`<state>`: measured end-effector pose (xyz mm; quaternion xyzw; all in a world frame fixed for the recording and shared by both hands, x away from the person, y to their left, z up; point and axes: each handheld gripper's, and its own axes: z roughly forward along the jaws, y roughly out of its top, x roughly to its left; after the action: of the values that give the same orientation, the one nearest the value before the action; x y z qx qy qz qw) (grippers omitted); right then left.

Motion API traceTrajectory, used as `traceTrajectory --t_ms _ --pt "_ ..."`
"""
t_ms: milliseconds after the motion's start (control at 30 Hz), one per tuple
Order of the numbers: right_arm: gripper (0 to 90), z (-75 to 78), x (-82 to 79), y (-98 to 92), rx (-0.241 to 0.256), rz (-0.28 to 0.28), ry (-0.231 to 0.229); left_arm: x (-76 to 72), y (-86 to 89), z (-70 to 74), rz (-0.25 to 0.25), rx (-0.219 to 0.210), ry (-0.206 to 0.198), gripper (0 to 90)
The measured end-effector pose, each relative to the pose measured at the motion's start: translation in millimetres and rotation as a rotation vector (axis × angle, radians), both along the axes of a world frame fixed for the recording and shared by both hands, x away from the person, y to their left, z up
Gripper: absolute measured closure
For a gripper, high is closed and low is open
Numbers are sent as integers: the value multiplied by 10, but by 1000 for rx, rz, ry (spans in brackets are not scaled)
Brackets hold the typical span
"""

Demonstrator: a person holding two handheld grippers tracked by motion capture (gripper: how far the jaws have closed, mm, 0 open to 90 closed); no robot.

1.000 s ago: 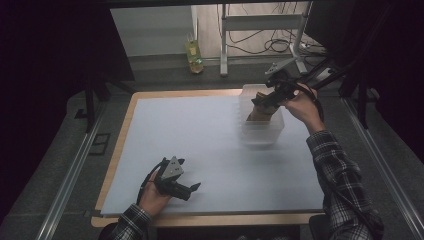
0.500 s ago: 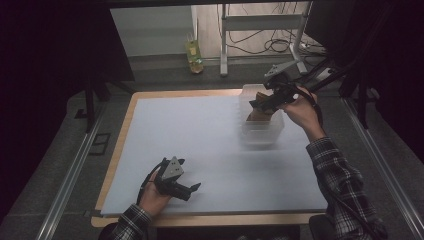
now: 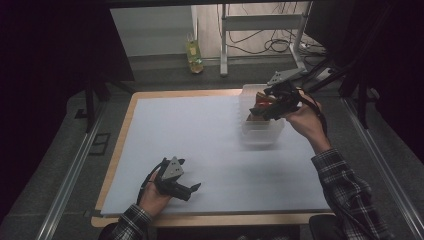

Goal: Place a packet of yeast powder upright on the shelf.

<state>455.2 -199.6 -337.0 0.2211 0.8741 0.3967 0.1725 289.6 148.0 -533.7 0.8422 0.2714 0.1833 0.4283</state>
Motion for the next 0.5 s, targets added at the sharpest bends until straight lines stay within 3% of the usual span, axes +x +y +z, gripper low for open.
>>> traceTrajectory --t_ms 500 --pt "68 -72 -217 -62 19 14 6 3 18 11 16 -17 -4 1"
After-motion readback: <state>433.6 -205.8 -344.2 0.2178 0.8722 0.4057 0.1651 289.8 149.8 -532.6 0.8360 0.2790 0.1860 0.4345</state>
